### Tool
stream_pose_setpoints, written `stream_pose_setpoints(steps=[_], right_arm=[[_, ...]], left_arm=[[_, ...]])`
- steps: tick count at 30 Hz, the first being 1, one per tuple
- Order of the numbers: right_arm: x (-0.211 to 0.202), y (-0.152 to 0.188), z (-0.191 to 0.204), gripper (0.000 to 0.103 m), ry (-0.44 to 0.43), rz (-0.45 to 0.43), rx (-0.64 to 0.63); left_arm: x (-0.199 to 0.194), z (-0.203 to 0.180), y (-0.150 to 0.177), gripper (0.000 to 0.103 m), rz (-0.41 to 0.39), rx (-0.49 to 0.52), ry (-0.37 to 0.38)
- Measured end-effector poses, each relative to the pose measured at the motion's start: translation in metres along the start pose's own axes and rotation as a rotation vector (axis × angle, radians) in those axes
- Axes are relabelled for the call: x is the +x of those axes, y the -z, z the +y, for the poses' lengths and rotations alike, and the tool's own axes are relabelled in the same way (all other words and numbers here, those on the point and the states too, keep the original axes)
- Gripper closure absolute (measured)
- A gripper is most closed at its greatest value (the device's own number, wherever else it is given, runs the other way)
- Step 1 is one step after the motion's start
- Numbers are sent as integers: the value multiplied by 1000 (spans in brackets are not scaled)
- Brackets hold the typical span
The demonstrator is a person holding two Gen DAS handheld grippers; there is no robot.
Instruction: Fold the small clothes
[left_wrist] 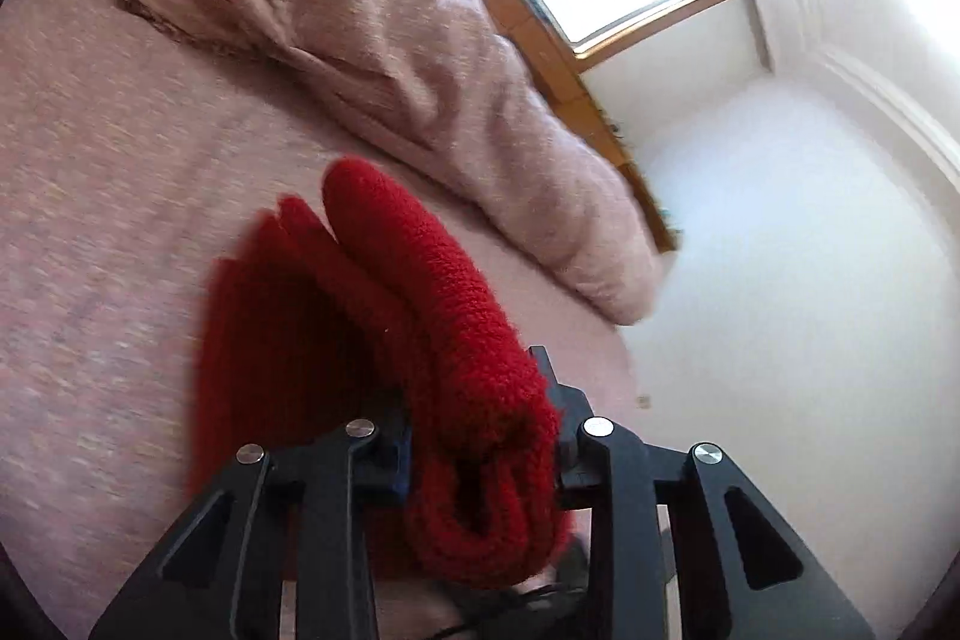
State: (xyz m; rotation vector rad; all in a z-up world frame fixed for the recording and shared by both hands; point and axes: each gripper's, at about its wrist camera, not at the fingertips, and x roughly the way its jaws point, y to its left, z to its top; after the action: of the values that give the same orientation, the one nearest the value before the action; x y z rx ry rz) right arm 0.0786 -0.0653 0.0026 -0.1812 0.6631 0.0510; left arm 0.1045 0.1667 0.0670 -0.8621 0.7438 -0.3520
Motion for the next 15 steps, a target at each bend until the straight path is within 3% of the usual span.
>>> stream_pose_setpoints(steps=[3, 5, 7, 9, 15], right_arm=[[-7, 10, -13, 24, -25, 0, -79], [-17, 20, -7, 24, 0, -45, -248], [-23, 27, -4, 23, 23, -57, -341], [-29, 31, -6, 22, 25, -43, -353], [-32, 43, -39, 21, -18, 43, -198]], left_arm=[[10, 17, 9, 81, 41, 48, -139], [17, 23, 21, 81, 54, 92, -217], [21, 19, 34, 81, 53, 172, -284], [22, 13, 50, 81, 62, 251, -344], [14, 13, 63, 76, 63, 311, -363]])
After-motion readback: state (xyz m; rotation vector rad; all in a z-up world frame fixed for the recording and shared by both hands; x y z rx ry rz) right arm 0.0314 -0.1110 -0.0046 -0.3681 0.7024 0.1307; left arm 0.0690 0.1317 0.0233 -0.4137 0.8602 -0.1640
